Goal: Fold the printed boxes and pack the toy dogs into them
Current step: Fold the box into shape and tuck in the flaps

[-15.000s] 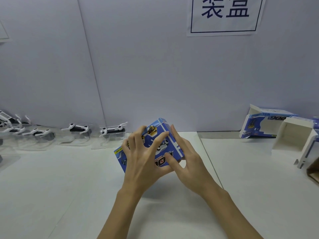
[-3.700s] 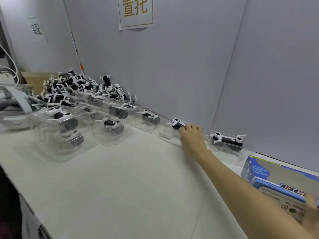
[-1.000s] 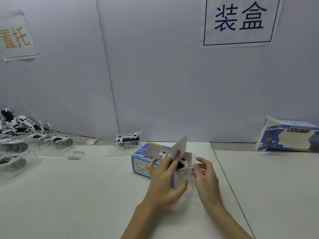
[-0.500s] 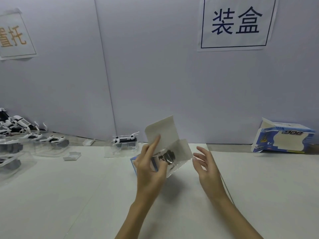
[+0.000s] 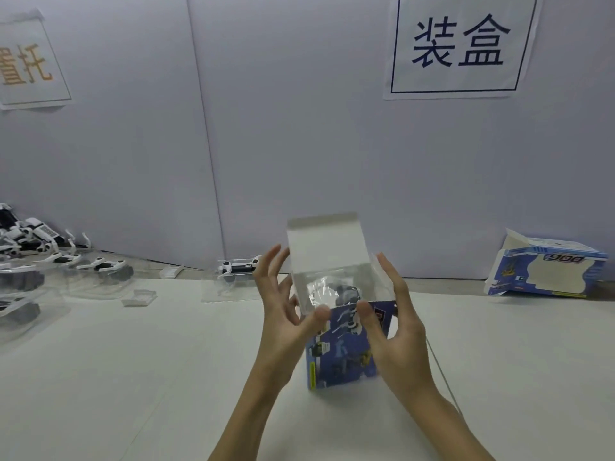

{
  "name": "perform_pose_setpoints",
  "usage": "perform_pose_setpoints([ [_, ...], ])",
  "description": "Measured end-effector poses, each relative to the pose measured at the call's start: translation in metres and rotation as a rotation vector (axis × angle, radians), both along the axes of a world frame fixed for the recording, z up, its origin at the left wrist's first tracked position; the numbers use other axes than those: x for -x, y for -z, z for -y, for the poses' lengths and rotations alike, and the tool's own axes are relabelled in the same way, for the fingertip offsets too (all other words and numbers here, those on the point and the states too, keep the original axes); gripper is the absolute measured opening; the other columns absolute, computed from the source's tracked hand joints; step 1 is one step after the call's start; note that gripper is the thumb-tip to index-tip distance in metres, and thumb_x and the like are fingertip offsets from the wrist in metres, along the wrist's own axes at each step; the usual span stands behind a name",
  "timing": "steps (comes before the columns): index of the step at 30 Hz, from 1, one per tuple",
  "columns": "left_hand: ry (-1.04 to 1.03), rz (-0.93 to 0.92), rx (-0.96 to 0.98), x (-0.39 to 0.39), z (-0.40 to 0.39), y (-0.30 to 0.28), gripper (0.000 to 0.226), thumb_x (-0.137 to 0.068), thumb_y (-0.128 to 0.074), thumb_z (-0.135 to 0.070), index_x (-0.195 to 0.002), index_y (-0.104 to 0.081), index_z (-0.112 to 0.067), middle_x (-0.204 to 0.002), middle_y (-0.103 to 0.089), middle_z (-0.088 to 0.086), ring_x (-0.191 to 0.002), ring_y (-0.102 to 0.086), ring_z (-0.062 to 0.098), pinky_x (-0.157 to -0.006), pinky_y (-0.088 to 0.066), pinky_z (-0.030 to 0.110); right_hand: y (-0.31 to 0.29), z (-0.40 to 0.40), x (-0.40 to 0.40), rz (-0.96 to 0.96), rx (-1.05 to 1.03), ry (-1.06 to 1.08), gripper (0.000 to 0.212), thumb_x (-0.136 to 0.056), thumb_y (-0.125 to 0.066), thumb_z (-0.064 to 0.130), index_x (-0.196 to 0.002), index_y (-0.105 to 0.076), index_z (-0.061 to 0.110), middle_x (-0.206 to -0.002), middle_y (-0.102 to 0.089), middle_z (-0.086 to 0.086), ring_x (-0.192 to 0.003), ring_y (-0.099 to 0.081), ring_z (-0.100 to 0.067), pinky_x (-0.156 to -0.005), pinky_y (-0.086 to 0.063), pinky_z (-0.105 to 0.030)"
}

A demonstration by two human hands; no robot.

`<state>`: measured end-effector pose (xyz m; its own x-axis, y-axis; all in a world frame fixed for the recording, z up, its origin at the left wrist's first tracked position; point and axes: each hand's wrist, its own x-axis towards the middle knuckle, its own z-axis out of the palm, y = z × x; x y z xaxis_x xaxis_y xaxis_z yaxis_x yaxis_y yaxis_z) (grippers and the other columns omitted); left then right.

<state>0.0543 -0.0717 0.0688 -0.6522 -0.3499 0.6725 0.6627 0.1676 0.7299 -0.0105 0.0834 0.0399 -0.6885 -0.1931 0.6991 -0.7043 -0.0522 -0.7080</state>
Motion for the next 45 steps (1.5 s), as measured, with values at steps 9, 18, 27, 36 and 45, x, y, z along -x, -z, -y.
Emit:
perform_pose_setpoints([
  [9, -0.085, 0.035, 0.050, 0.012, -0.001, 0.015, 0.051, -0.087, -0.080, -0.032, -0.129, -0.055, -0.019, -0.157, -0.043, -0.022, -0.143, -0.047, 0.007, -0.101, -0.053, 0.023, -0.007, 0.001, 0.002, 0.150, 0.027, -0.032, 0.046, -0.091, -0.053, 0.073, -0.134, -0.054, 0.057, -0.142, -0.054, 0.020, -0.135, -0.053, -0.010, -0.098, -0.058, -0.051],
  [18, -0.122, 0.082, 0.064, 0.005, -0.003, 0.008, 0.021, -0.081, -0.070, -0.056, -0.090, -0.063, -0.038, -0.154, -0.037, -0.024, -0.133, -0.048, -0.009, -0.086, -0.061, 0.031, -0.019, -0.002, 0.005, 0.233, 0.121, -0.110, 0.025, -0.103, -0.058, 0.028, -0.087, -0.074, 0.037, -0.137, -0.060, 0.017, -0.132, -0.058, -0.028, -0.099, -0.051, -0.065],
  [27, 0.084, 0.207, -0.095, 0.002, -0.009, 0.005, 0.030, -0.082, -0.071, -0.053, -0.098, -0.059, -0.031, -0.104, -0.068, -0.005, -0.092, -0.078, 0.033, -0.058, -0.062, 0.032, -0.027, -0.008, 0.011, 0.412, 0.254, -0.265, 0.048, -0.092, -0.058, 0.027, -0.136, -0.053, 0.047, -0.127, -0.064, 0.005, -0.100, -0.073, -0.038, -0.068, -0.063, -0.045],
  [36, 0.048, 0.188, -0.073, 0.004, -0.005, 0.004, 0.048, -0.062, -0.079, -0.080, -0.080, -0.069, -0.037, -0.129, -0.053, -0.027, -0.126, -0.062, 0.010, -0.069, -0.064, 0.034, -0.028, -0.010, 0.012, 0.448, 0.245, -0.340, 0.053, -0.088, -0.053, 0.029, -0.134, -0.060, 0.053, -0.121, -0.069, 0.013, -0.089, -0.075, -0.032, -0.065, -0.062, -0.041],
  [45, 0.155, 0.135, -0.247, 0.004, -0.003, 0.005, 0.083, -0.068, -0.093, -0.051, -0.136, -0.044, -0.049, -0.128, -0.066, 0.001, -0.115, -0.071, 0.034, -0.079, -0.064, 0.054, -0.024, -0.010, 0.009, 0.448, 0.300, -0.322, 0.017, -0.097, -0.054, 0.030, -0.106, -0.068, 0.029, -0.117, -0.073, -0.003, -0.096, -0.077, -0.028, -0.061, -0.063, -0.031],
])
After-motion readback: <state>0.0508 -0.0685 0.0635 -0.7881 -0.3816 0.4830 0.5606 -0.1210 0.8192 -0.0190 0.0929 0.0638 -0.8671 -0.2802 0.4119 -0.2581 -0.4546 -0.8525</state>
